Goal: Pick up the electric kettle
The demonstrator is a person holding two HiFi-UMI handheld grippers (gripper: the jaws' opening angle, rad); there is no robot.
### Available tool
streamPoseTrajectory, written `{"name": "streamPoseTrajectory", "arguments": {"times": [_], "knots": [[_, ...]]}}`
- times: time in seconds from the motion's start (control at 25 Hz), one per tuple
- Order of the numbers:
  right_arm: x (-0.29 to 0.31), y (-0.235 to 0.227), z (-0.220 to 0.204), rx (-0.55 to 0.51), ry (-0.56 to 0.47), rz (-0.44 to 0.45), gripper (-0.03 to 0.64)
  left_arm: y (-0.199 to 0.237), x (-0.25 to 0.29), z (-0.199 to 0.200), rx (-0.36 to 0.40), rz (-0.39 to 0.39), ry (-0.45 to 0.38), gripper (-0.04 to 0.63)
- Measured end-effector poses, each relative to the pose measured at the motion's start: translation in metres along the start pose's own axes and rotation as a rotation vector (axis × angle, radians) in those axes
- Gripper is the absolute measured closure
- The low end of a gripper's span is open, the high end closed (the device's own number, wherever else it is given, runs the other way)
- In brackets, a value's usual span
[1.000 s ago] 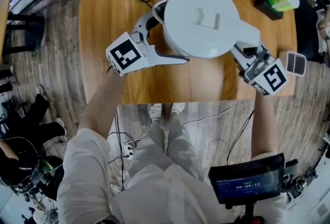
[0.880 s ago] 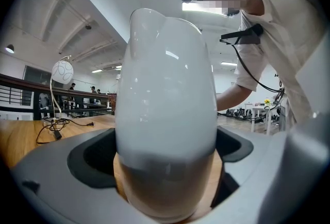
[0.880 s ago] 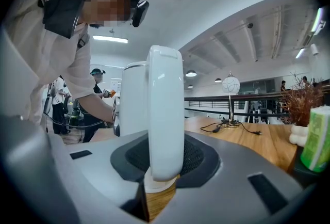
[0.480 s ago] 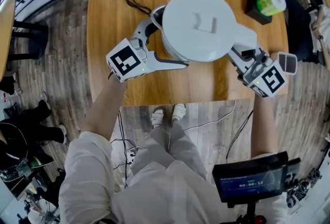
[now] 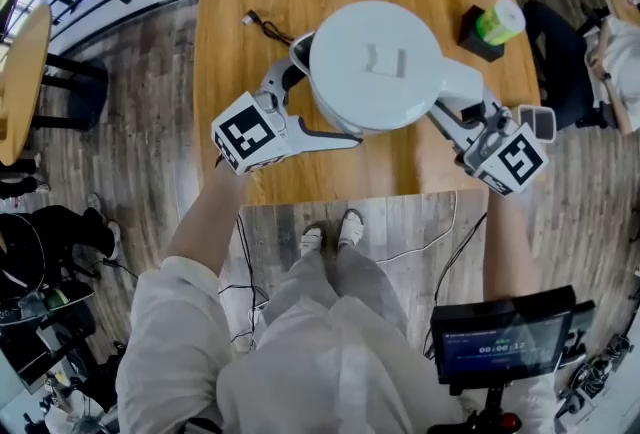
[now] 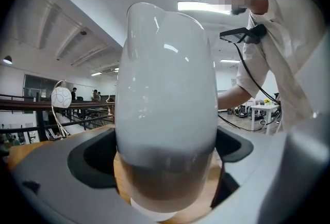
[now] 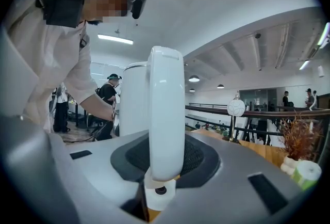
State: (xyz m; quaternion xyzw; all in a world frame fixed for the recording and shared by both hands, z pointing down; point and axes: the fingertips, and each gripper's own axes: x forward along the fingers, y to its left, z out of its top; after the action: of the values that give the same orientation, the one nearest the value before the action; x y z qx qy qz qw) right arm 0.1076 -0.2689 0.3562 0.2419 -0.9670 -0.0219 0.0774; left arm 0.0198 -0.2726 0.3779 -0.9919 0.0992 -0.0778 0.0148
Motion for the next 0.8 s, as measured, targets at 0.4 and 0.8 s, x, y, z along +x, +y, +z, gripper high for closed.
{"name": "streamPoseTrajectory", "arguments": {"times": [0.4, 0.8], "knots": [[-0.024, 0.03, 0.039, 0.002, -0.019, -0.004, 0.517, -0.035, -0.013, 0.041, 0.004, -0.001, -0.004, 0.014], [-0.039, 0.055, 0.058, 0.001, -0.033, -0.006, 0.517, -0.063, -0.025, 0.062, 0.009, 0.004, -0.006, 0.014]]}}
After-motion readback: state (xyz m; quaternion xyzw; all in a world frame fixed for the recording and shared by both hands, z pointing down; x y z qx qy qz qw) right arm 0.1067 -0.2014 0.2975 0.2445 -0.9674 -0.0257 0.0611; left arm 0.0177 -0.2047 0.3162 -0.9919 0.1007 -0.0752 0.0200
